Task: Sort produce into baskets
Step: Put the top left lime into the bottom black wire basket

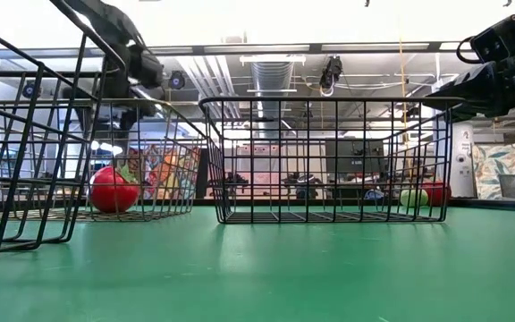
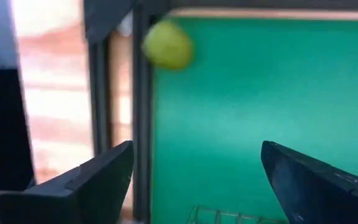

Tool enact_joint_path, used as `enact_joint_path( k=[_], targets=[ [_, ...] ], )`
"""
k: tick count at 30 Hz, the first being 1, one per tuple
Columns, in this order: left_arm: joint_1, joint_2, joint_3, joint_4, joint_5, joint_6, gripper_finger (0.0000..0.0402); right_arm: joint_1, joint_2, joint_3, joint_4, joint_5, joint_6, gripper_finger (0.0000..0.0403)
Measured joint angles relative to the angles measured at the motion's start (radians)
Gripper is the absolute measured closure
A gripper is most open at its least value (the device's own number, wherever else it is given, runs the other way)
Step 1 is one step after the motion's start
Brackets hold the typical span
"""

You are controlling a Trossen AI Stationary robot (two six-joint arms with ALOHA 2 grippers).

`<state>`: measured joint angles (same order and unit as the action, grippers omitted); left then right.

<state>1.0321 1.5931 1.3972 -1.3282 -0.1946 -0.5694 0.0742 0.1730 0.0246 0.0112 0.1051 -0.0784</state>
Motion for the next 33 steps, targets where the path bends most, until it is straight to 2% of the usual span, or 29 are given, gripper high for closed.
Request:
enact_joint_path(
  k=[10,18,23,33],
  targets=[
    [0.010,0.205,0.167,-0.053,0.065,0.091,0.0088,0.000,0.000,0.000,0.000,0.000,0.000,0.0394],
    [-0.021,0.210,0.302,-0.100,0.073,0.153,0.0102,0.000,0.000,0.000,0.000,0.000,0.000,0.0394],
    [-0.001,0.232,0.322,-0.059,0.073,0.177,0.0104,0.000,0.000,0.000,0.000,0.000,0.000,0.0394],
    [0.037,0.375,0.311,-0.045,0.022,0.160,0.0104,0.000,0.000,0.000,0.001,0.000,-0.001,0.0394]
  ],
)
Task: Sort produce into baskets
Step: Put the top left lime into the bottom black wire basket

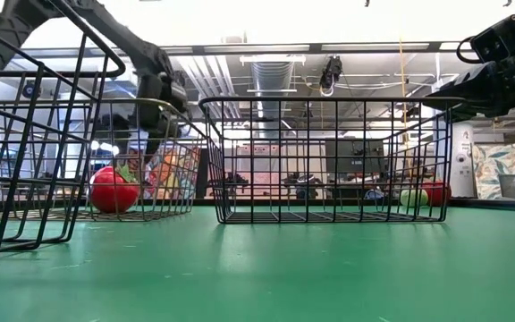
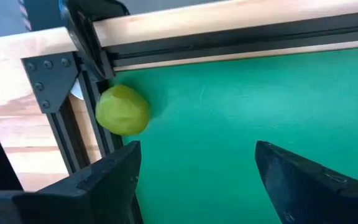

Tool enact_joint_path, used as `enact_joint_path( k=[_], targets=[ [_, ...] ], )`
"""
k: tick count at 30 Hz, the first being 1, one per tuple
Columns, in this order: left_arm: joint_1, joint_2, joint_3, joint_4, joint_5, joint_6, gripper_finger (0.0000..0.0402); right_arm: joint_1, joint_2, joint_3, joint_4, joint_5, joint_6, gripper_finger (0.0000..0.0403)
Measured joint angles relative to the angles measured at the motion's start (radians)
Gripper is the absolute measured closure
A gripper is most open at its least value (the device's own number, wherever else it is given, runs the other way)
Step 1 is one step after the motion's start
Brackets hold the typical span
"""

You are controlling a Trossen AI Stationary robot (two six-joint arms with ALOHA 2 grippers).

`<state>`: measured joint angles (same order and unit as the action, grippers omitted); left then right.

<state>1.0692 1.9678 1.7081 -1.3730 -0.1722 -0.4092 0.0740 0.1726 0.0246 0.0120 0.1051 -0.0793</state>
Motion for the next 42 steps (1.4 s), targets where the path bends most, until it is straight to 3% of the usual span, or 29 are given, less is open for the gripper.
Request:
enact_joint_path(
  k=[12,15,18,21,33,42],
  targets=[
    [0.044,0.121,0.000,0.026,-0.004,-0.059,0.0104,0.000,0.000,0.000,0.043,0.000,0.008,0.0394],
    [0.051,0.122,0.000,0.052,-0.008,-0.081,0.0104,0.000,0.000,0.000,0.065,-0.001,0.159,0.0394],
    [0.053,0.122,-0.004,0.042,-0.079,-0.118,0.0104,0.000,0.000,0.000,0.090,0.000,0.327,0.0394],
    [0.053,0.121,-0.026,0.027,-0.114,-0.178,0.0104,0.000,0.000,0.000,0.112,0.001,0.401,0.0394],
    [0.037,0.095,-0.039,0.040,-0.188,-0.537,0.0104,0.000,0.000,0.000,0.128,0.000,0.369,0.0394],
    [0.041,0.020,0.015,-0.032,-0.138,-0.553,0.0104,-0.001,0.000,0.000,0.096,0.000,0.368,0.0394]
  ],
)
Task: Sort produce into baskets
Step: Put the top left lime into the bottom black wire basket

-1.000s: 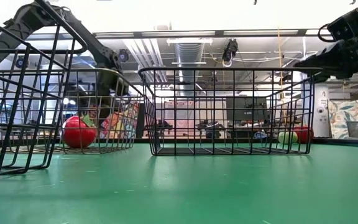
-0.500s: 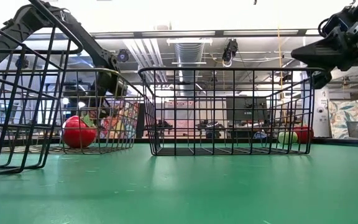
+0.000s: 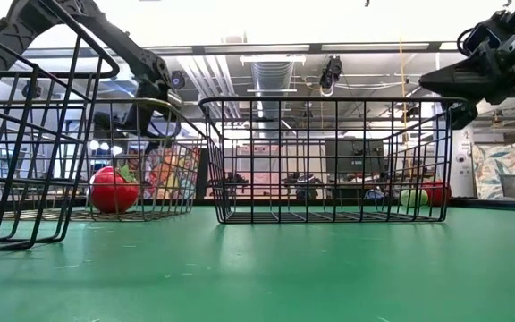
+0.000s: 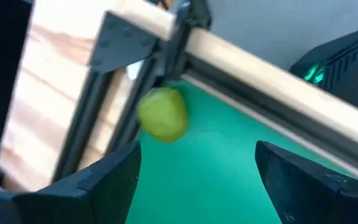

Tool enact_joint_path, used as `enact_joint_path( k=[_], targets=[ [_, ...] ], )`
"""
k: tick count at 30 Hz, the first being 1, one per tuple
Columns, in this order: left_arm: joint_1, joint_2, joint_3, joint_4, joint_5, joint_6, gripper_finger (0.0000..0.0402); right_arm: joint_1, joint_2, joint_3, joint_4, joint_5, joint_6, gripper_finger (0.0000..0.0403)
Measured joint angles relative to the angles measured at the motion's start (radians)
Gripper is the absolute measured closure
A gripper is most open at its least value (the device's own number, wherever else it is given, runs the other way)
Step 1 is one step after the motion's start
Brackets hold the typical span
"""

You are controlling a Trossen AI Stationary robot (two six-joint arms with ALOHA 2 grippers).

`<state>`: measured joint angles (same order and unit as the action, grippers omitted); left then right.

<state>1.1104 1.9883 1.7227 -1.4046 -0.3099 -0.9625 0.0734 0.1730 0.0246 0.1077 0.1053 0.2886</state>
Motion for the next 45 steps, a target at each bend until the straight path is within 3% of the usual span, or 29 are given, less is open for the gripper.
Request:
enact_joint_path(
  k=[4,10,15,22,27,34,45],
  targets=[
    [-0.002,0.003,-0.025,-0.024,-0.023,-0.117,0.0104,0.000,0.000,0.000,-0.056,0.008,0.016,0.0394],
    [0.005,0.005,-0.056,0.090,0.004,-0.295,0.0104,0.003,0.000,0.001,-0.108,0.003,0.058,0.0376],
    [0.013,0.016,-0.056,0.155,0.014,-0.349,0.0104,0.002,-0.002,0.000,-0.079,-0.024,0.061,0.0327],
    [0.018,0.018,-0.072,0.157,0.005,-0.598,0.0104,-0.014,-0.003,0.000,-0.071,0.080,0.059,0.0242],
    [0.016,0.017,-0.130,0.165,0.010,-0.708,0.0104,-0.063,-0.010,0.020,-0.109,0.078,0.050,0.0208],
    [0.018,0.011,-0.225,0.272,0.039,-0.780,0.0104,-0.093,-0.010,0.075,-0.231,0.079,0.039,0.0200],
    [0.020,0.010,-0.235,0.216,-0.084,-0.909,0.0104,-0.144,-0.008,0.081,-0.246,0.128,0.011,0.0199]
  ],
)
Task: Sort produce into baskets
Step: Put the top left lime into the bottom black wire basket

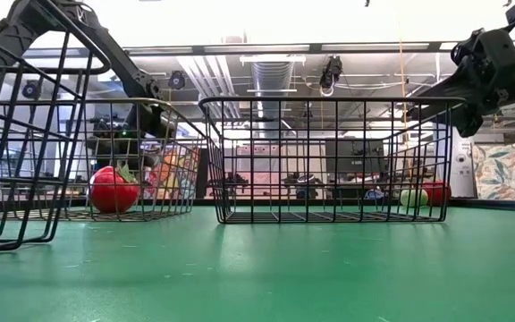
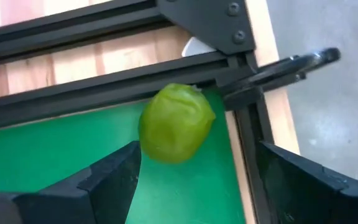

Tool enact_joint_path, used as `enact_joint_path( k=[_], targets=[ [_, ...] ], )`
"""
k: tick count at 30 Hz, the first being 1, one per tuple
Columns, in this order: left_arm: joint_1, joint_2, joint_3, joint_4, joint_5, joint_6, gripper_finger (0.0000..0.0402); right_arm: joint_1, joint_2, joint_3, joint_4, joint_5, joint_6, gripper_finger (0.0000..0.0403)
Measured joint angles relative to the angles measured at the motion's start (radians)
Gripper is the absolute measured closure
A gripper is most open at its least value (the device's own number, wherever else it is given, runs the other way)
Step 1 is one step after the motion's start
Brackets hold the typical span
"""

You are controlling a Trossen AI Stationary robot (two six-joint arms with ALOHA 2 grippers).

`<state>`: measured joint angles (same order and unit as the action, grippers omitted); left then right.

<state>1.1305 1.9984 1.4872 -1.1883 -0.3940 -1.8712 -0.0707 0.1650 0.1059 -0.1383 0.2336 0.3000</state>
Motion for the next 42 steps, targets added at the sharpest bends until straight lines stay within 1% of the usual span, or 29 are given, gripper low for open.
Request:
enact_joint_path(
  k=[11,20,26,32,34,36,40,42],
  targets=[
    [0.004,0.000,-0.004,-0.027,-0.045,-0.134,0.0104,-0.059,0.000,0.000,-0.014,0.006,-0.004,0.0199],
    [0.012,0.011,-0.002,-0.030,-0.048,-0.129,0.0111,-0.102,0.002,0.000,-0.017,0.005,-0.010,0.0199],
    [0.029,0.012,-0.010,0.011,-0.078,0.016,0.0120,-0.109,0.002,0.000,-0.040,0.007,-0.005,0.0199],
    [0.044,0.012,-0.002,0.011,-0.059,0.187,0.0122,-0.120,0.002,0.004,-0.036,0.006,-0.014,0.0199],
    [0.043,0.012,0.011,0.011,-0.037,0.245,0.0122,-0.120,0.002,0.006,-0.035,0.005,-0.022,0.0199],
    [0.043,0.012,0.030,0.010,-0.015,0.334,0.0122,-0.120,0.002,0.006,-0.036,0.004,-0.021,0.0199],
    [0.043,0.012,0.089,-0.007,0.023,0.569,0.0122,-0.120,0.002,0.007,-0.042,0.003,-0.004,0.0199],
    [0.043,0.012,0.120,-0.016,0.064,0.681,0.0122,-0.120,0.002,0.007,-0.052,0.003,0.008,0.0199]
  ],
)
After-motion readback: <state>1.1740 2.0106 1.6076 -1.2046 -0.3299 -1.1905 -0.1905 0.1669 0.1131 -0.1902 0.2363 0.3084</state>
